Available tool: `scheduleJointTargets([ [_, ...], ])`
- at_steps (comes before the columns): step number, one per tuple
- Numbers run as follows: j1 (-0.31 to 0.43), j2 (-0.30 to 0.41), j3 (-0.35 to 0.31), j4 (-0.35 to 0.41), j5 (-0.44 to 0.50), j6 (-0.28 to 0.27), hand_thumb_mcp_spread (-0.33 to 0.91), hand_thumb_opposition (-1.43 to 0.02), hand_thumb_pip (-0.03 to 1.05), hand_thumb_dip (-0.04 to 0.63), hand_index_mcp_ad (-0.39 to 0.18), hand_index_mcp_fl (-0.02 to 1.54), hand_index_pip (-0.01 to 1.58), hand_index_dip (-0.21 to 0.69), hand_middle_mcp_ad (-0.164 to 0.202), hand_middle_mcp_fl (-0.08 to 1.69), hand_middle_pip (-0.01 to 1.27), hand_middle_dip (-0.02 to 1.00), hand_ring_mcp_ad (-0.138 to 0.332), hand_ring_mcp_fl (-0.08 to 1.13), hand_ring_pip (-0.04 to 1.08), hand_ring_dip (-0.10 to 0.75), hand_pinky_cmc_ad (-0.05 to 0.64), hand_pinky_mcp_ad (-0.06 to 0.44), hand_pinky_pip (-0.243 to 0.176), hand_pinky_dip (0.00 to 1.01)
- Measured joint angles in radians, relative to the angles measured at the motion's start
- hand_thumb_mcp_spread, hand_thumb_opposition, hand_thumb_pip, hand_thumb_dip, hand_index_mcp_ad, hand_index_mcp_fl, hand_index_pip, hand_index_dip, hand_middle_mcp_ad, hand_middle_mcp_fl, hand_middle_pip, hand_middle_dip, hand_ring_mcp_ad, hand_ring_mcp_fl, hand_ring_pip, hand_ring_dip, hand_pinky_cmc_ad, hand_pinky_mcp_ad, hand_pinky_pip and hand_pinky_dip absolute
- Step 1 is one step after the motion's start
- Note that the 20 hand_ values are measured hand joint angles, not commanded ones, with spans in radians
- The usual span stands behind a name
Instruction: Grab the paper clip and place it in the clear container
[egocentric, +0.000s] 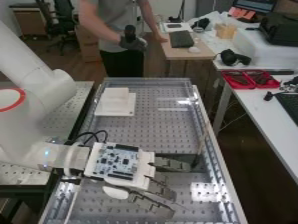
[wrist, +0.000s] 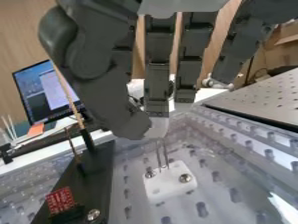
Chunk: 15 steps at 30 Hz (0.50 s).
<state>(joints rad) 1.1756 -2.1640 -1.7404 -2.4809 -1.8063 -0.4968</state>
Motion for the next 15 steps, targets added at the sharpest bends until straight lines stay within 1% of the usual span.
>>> scheduleJointTargets([
  [2,0.001,-0.001,-0.001,0.004,0.001,0.002,0.67,-0.94,0.74,0.332,-0.134,0.22,0.39,-0.126,-0.047,0.61,0.99,0.73,0.037,0.39,0.27,0.464,0.431,0.248,0.082,0.20],
  [3,0.001,-0.002,-0.001,0.004,0.001,0.002,0.67,-0.94,0.74,0.332,-0.134,0.24,0.39,-0.126,-0.051,0.62,0.99,0.73,0.037,0.39,0.27,0.473,0.433,0.248,0.082,0.20],
  [6,0.001,-0.005,-0.002,0.008,0.003,0.001,0.67,-0.96,0.74,0.333,-0.138,0.24,0.39,-0.126,-0.049,0.61,1.01,0.73,0.037,0.40,0.28,0.469,0.429,0.248,0.084,0.20],
  [8,0.000,-0.008,-0.002,0.009,0.005,0.001,0.68,-0.97,0.74,0.335,-0.138,0.24,0.39,-0.126,-0.051,0.61,1.01,0.77,0.038,0.41,0.28,0.478,0.449,0.248,0.080,0.20],
  [10,-0.001,-0.011,-0.001,0.010,0.005,0.002,0.68,-0.97,0.74,0.335,-0.138,0.24,0.39,-0.126,-0.052,0.61,1.01,0.76,0.038,0.41,0.28,0.480,0.450,0.248,0.080,0.20],
  [15,-0.002,-0.016,0.003,0.008,0.001,0.002,0.68,-0.97,0.74,0.328,-0.138,0.24,0.38,-0.136,-0.054,0.57,0.97,0.77,0.040,0.41,0.28,0.480,0.449,0.248,0.080,0.20],
])
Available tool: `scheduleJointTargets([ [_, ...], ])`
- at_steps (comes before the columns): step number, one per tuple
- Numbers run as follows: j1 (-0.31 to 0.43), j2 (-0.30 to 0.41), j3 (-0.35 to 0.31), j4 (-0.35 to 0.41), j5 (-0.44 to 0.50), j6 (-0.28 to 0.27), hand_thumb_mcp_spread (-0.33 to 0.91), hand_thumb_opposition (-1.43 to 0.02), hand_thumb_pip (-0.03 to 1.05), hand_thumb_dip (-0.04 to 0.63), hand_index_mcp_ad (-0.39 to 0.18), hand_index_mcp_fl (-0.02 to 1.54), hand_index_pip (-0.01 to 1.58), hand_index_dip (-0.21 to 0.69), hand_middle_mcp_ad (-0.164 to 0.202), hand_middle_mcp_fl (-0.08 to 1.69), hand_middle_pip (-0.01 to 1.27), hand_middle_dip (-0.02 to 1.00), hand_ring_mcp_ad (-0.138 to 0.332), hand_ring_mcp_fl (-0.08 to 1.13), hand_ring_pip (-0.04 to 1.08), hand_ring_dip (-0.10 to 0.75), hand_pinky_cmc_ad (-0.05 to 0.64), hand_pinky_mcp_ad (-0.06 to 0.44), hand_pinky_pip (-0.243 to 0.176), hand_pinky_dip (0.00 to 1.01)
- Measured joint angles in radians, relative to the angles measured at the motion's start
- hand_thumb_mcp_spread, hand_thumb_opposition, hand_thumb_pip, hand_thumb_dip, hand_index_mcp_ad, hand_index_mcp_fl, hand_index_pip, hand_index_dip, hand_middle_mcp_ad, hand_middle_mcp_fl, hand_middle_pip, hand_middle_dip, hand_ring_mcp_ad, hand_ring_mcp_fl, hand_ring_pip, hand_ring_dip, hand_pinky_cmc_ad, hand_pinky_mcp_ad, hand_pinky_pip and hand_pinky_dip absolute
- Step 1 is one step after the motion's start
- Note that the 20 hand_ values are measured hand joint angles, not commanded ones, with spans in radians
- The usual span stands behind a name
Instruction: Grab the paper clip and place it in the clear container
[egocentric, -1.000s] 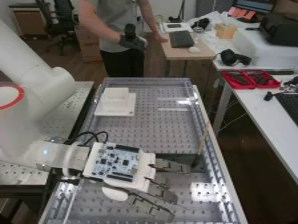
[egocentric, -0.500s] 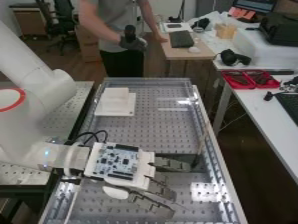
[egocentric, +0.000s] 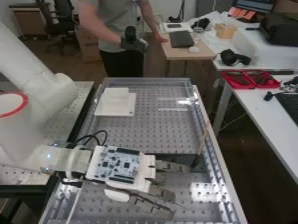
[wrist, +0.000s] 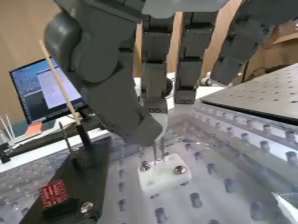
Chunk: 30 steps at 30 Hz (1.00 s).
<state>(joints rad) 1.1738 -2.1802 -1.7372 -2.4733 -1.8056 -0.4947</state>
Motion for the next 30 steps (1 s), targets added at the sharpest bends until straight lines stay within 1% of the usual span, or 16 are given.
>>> scheduleJointTargets([
  [1,0.000,-0.001,0.001,-0.001,-0.002,-0.001,0.68,-0.96,0.74,0.328,-0.138,0.24,0.38,-0.136,-0.054,0.56,0.94,0.77,0.037,0.41,0.28,0.480,0.461,0.248,0.080,0.20],
  [3,0.000,-0.001,0.002,-0.001,-0.003,-0.003,0.64,-0.93,0.74,0.328,-0.138,0.24,0.38,-0.136,-0.054,0.49,0.88,0.77,0.040,0.41,0.28,0.480,0.461,0.248,0.084,0.20],
  [6,0.000,0.002,0.002,0.001,-0.003,-0.002,0.62,-0.91,0.74,0.328,-0.154,0.24,0.37,-0.133,-0.052,0.48,0.85,0.76,0.040,0.41,0.28,0.483,0.459,0.250,0.084,0.20],
  [8,-0.001,0.005,0.001,0.003,-0.004,-0.004,0.62,-0.90,0.74,0.328,-0.155,0.24,0.38,-0.133,-0.051,0.48,0.83,0.74,0.037,0.41,0.28,0.483,0.459,0.229,0.084,0.20],
  [9,-0.001,0.005,0.001,0.003,-0.004,-0.004,0.62,-0.90,0.74,0.328,-0.155,0.24,0.38,-0.133,-0.051,0.48,0.83,0.74,0.037,0.40,0.28,0.483,0.459,0.234,0.084,0.20],
  [11,0.000,0.008,0.000,0.003,-0.004,-0.006,0.62,-0.90,0.74,0.328,-0.155,0.24,0.37,-0.136,-0.051,0.46,0.82,0.74,0.037,0.40,0.28,0.483,0.459,0.215,0.080,0.20],
  [13,0.000,0.011,-0.003,0.005,-0.002,-0.006,0.62,-0.88,0.75,0.328,-0.152,0.23,0.37,-0.143,-0.051,0.46,0.82,0.73,0.038,0.40,0.28,0.483,0.463,0.213,0.080,0.20],
  [17,0.003,0.016,-0.015,0.017,0.005,-0.003,0.61,-0.88,0.75,0.333,-0.152,0.23,0.37,-0.143,-0.051,0.46,0.82,0.72,0.037,0.39,0.28,0.482,0.463,0.213,0.080,0.20],
  [18,0.005,0.017,-0.020,0.024,0.008,-0.002,0.61,-0.88,0.75,0.333,-0.152,0.23,0.37,-0.143,-0.044,0.45,0.82,0.72,0.037,0.39,0.28,0.482,0.463,0.213,0.080,0.20],
  [22,0.010,0.017,-0.034,0.043,0.019,0.000,0.61,-0.88,0.75,0.333,-0.162,0.23,0.37,-0.143,-0.047,0.45,0.82,0.71,0.037,0.39,0.28,0.482,0.463,0.213,0.080,0.20],
  [30,0.013,0.004,-0.054,0.086,0.037,0.007,0.61,-0.88,0.75,0.333,-0.162,0.23,0.37,-0.143,-0.047,0.45,0.82,0.71,0.037,0.39,0.28,0.482,0.459,0.215,0.080,0.20],
])
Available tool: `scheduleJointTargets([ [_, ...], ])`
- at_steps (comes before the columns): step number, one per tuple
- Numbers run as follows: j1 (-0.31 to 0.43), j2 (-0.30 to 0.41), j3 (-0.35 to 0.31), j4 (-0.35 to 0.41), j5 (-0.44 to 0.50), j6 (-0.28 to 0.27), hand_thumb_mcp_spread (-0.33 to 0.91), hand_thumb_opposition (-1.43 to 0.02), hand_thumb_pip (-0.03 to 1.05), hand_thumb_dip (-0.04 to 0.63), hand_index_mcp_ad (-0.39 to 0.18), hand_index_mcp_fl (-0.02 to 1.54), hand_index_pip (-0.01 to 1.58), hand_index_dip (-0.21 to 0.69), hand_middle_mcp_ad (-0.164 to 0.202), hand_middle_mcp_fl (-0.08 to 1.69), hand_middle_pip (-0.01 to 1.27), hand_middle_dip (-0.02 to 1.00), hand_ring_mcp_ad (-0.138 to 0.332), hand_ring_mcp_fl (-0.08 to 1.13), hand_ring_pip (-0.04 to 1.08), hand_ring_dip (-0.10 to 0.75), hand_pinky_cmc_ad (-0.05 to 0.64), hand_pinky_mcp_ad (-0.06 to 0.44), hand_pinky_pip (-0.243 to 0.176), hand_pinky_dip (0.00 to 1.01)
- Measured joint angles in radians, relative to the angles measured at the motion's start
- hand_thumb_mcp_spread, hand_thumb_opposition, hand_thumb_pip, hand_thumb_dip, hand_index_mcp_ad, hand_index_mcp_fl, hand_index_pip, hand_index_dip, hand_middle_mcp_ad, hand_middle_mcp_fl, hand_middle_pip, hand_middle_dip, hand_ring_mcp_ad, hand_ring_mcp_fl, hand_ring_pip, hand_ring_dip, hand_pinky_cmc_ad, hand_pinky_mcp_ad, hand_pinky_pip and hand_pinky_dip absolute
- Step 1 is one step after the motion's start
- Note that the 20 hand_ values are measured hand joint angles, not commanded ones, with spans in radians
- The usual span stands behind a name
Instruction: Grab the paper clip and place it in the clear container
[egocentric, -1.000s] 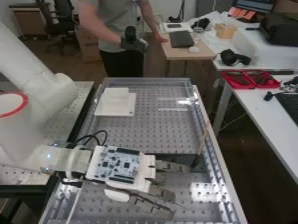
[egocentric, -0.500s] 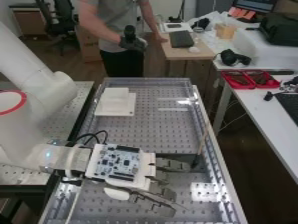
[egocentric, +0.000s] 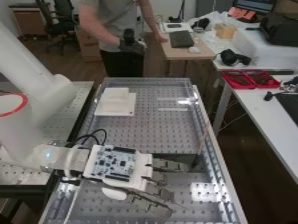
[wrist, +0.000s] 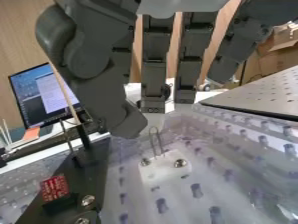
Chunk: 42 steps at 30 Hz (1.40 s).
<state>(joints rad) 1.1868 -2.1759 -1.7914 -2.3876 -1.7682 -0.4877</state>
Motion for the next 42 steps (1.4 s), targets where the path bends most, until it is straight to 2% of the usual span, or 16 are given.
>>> scheduleJointTargets([
  [6,0.001,-0.003,-0.017,0.029,0.010,0.000,0.61,-0.88,0.75,0.333,-0.159,0.23,0.37,-0.164,-0.047,0.45,0.82,0.71,0.037,0.39,0.28,0.482,0.459,0.213,0.080,0.20],
  [14,0.000,-0.002,-0.056,0.114,0.012,-0.008,0.61,-0.88,0.77,0.333,-0.159,0.23,0.40,-0.175,-0.047,0.45,0.82,0.71,0.037,0.39,0.30,0.482,0.459,0.215,0.080,0.20],
  [16,0.000,-0.002,-0.062,0.132,0.013,-0.010,0.61,-0.88,0.78,0.333,-0.162,0.24,0.42,-0.176,-0.047,0.45,0.83,0.71,0.037,0.40,0.29,0.483,0.459,0.195,0.080,0.20],
  [20,0.000,-0.006,-0.073,0.165,0.012,-0.013,0.61,-0.88,0.78,0.333,-0.162,0.23,0.44,-0.178,-0.047,0.46,0.84,0.70,0.035,0.39,0.32,0.483,0.463,0.197,0.084,0.20],
  [21,0.000,-0.007,-0.073,0.166,0.011,-0.015,0.61,-0.87,0.79,0.333,-0.162,0.23,0.45,-0.178,-0.047,0.45,0.84,0.70,0.037,0.39,0.32,0.483,0.463,0.180,0.080,0.20],
  [29,-0.003,-0.013,-0.076,0.180,-0.001,-0.046,0.60,-0.87,0.80,0.333,-0.173,0.23,0.50,-0.190,-0.047,0.45,0.86,0.69,0.037,0.39,0.35,0.480,0.464,0.185,0.080,0.20],
  [42,-0.006,-0.019,-0.077,0.194,-0.028,-0.100,0.60,-0.87,0.80,0.333,-0.173,0.21,0.56,-0.190,-0.047,0.45,0.89,0.68,0.037,0.39,0.36,0.464,0.478,0.164,0.084,0.20],
])
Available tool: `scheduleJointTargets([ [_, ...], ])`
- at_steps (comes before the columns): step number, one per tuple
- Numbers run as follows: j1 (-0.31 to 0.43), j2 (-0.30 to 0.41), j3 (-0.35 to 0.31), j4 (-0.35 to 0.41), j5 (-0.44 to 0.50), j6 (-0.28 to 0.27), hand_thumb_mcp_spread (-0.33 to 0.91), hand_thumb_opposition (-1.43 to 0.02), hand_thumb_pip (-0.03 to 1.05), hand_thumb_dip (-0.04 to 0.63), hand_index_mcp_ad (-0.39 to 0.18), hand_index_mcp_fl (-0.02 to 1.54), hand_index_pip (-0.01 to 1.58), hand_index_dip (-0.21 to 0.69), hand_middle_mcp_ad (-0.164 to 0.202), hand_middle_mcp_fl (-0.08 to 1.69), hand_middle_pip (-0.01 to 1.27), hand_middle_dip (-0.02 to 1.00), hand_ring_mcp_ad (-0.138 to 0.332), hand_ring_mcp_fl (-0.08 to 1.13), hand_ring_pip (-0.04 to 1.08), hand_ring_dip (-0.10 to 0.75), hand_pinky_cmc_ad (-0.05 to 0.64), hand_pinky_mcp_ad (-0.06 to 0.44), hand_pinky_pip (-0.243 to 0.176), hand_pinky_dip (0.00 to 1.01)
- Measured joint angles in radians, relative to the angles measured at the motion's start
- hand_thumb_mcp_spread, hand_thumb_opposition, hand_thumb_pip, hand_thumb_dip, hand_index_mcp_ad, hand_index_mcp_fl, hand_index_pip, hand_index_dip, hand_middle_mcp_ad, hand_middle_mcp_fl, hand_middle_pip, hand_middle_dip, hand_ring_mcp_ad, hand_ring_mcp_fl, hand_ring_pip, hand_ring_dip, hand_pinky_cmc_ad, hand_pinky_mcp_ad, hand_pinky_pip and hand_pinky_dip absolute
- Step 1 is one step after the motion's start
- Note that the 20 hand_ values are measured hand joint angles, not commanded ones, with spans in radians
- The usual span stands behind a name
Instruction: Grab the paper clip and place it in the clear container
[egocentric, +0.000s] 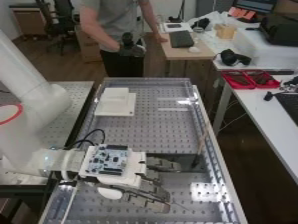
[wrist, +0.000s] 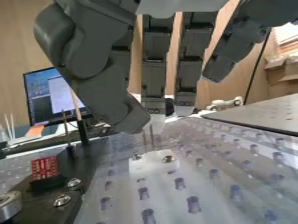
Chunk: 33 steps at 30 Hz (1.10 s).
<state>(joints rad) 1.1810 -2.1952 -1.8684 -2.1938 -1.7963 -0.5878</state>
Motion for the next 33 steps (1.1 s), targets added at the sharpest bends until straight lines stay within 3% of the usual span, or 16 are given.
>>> scheduleJointTargets([
  [17,-0.003,-0.013,0.005,0.031,-0.056,-0.099,0.59,-0.87,0.82,0.333,-0.188,0.19,0.61,-0.190,-0.044,0.45,0.91,0.66,0.037,0.39,0.40,0.443,0.478,0.164,0.080,0.20],
  [19,-0.004,-0.014,0.006,0.033,-0.055,-0.103,0.59,-0.87,0.86,0.333,-0.187,0.15,0.61,-0.190,-0.042,0.43,0.91,0.66,0.035,0.39,0.42,0.438,0.478,0.152,0.080,0.20],
  [27,-0.010,-0.014,0.012,0.024,-0.050,-0.112,0.57,-0.87,0.86,0.333,-0.188,0.16,0.63,-0.188,-0.042,0.40,0.94,0.66,0.038,0.38,0.44,0.428,0.478,0.150,0.084,0.20],
  [33,-0.012,-0.017,0.020,0.001,-0.048,-0.111,0.57,-0.86,0.86,0.333,-0.188,0.11,0.66,-0.188,-0.045,0.36,0.94,0.65,0.049,0.32,0.48,0.422,0.480,0.143,0.080,0.20],
])
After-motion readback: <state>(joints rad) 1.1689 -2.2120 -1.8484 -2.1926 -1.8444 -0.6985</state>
